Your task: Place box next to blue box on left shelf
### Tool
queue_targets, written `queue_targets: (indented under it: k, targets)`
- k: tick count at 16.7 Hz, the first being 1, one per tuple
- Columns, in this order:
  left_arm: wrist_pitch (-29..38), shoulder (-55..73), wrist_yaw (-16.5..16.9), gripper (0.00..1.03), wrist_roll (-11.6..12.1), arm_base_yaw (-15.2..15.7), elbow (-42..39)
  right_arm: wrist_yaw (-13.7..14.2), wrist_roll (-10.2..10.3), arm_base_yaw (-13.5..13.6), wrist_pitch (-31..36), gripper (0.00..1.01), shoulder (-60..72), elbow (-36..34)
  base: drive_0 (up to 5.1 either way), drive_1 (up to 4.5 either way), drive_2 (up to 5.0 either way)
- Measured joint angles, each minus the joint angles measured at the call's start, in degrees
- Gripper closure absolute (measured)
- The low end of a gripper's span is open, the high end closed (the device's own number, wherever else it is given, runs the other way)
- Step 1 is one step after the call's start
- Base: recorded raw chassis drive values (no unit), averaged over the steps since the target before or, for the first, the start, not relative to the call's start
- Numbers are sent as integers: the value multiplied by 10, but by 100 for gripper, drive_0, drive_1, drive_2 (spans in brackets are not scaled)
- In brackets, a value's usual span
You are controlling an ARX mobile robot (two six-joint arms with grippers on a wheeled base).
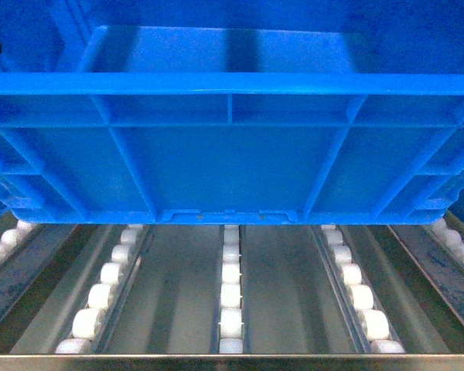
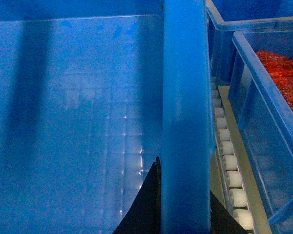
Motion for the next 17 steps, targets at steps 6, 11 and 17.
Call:
queue_targets:
  k: [6,11,17]
  targets:
    - [0,0,0,87,0,0,0,0,0,0,0,94,0,0,0,0,0]
    - [0,0,0,87,0,0,0,0,0,0,0,94,0,0,0,0,0]
    - [0,0,0,87,0,0,0,0,0,0,0,94,0,0,0,0,0]
